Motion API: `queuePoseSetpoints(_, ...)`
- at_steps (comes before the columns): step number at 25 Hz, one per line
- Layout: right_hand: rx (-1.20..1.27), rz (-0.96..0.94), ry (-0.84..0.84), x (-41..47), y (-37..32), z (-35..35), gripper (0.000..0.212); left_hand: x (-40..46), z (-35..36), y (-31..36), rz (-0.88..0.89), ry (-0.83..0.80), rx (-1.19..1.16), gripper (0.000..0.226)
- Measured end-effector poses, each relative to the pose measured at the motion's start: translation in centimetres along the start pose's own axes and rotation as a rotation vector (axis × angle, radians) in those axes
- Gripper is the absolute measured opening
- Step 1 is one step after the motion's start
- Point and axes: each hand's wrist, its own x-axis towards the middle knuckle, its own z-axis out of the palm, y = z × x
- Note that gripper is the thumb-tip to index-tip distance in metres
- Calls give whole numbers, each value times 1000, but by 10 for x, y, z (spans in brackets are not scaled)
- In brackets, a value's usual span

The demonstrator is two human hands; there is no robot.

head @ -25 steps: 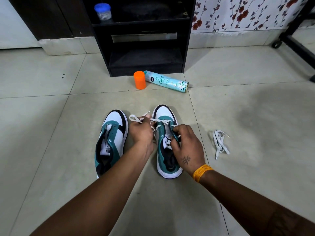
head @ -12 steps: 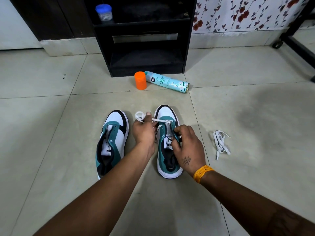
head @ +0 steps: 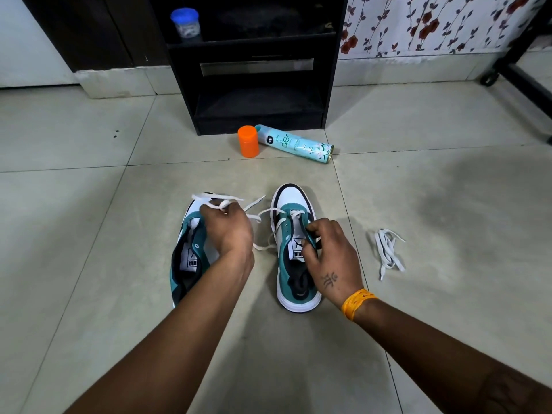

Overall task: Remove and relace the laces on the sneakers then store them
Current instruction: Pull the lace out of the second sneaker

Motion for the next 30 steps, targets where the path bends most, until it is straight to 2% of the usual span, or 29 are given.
queuePoseSetpoints(3,62,41,7,0,0,-2,22,-6,-9,-6,87,-39,83,64)
queuePoseSetpoints(5,95,51,12,-1,0,-3,23,-26,-12,-10,235,-80,81,78)
queuePoseSetpoints(7,109,46,24,-1,0,-3,24,-43,-11,-19,433,-163,52,61)
queuePoseSetpoints(10,160,22,52,3,-1,-7,23,-60,-11,-34,646,-277,219,30)
queuePoseSetpoints(14,234,-15,87,39,0,-23,6,-57,-11,-56,748,-322,380,27)
queuePoseSetpoints(15,201,-52,30,51,0,-26,3,-56,-11,-60,749,-329,395,25)
queuePoseSetpoints(19,-121,-212,-383,85,-9,-28,16,-53,-11,-68,721,-305,355,10)
queuePoseSetpoints(21,-232,-248,-459,93,-16,-31,18,-55,-10,-68,722,-285,346,8)
queuePoseSetpoints(24,-276,-253,-463,100,-22,-27,15,-56,-10,-69,733,-277,356,7)
queuePoseSetpoints(26,-260,-178,-387,99,-19,-19,12,-57,-9,-70,726,-274,352,6)
queuePoseSetpoints(30,45,180,-176,85,-2,-7,10,-59,-7,-72,718,-261,334,6)
